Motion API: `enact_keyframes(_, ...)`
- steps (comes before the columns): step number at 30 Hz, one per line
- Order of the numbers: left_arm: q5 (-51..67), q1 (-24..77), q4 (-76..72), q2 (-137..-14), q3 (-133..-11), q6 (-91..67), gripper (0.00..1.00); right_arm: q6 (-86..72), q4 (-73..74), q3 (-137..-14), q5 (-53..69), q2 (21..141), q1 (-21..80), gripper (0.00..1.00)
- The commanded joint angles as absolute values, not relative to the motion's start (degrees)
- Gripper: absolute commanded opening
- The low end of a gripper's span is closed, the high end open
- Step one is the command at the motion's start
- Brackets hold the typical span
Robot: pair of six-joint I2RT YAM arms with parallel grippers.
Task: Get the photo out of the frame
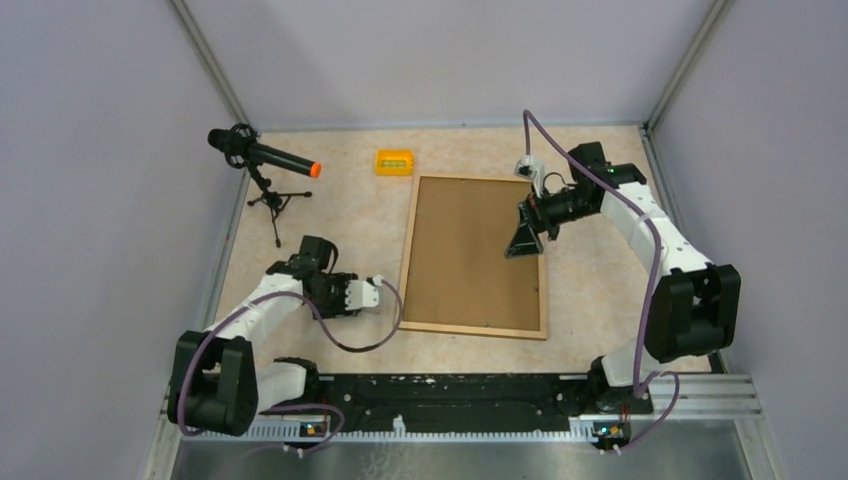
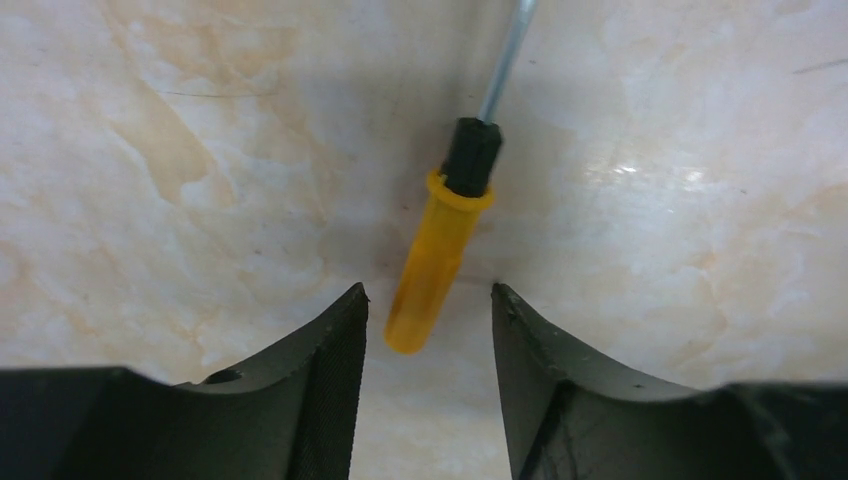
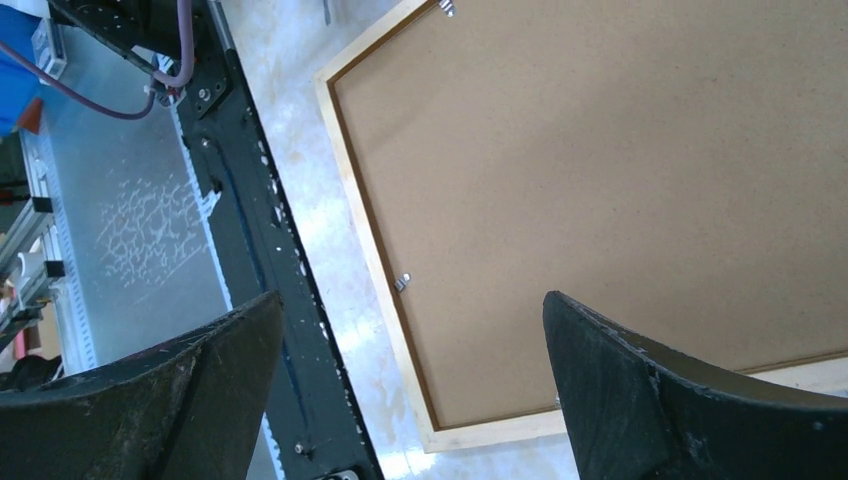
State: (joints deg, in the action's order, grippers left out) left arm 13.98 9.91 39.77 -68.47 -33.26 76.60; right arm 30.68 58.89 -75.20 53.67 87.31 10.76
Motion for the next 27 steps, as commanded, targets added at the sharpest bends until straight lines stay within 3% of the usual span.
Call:
enact_keyframes(1, 15.74, 9.67, 31.52, -70.85, -29.61, 79.08, 0.48, 28.82, 55.93, -77.74, 55.78, 88.48, 12.68, 0.98)
enact_keyframes(6, 16.93, 9.67, 33.93, -72.35, -31.74, 78.93, 0.25, 26.14, 54.29, -78.59, 55.50, 88.68, 14.57, 0.98)
enact_keyframes(12, 20.21, 9.67, 51.35, -66.36, -43.47, 81.50, 0.00, 24.37, 53.97, -80.00, 57.07, 88.86, 15.56, 0.99)
enact_keyframes(16, 24.68, 10.57, 57.47, -62.53, -52.42, 82.44, 0.00, 22.18, 52.97, -81.33, 59.73, 88.93, 15.60, 0.99)
enact_keyframes(18, 24.04, 16.08, 56.56, -61.50, -56.61, 77.92, 0.00, 19.73, 51.54, -82.02, 62.24, 89.36, 16.12, 0.99)
enact_keyframes(24, 7.54, 41.17, 47.48, -62.13, -62.27, 67.44, 0.00, 12.66, 48.64, -83.20, 68.44, 91.18, 19.95, 0.97)
enact_keyframes(27, -2.92, 49.06, 43.97, -64.84, -65.23, 66.70, 0.00, 12.21, 47.76, -80.65, 68.05, 90.84, 21.84, 0.96)
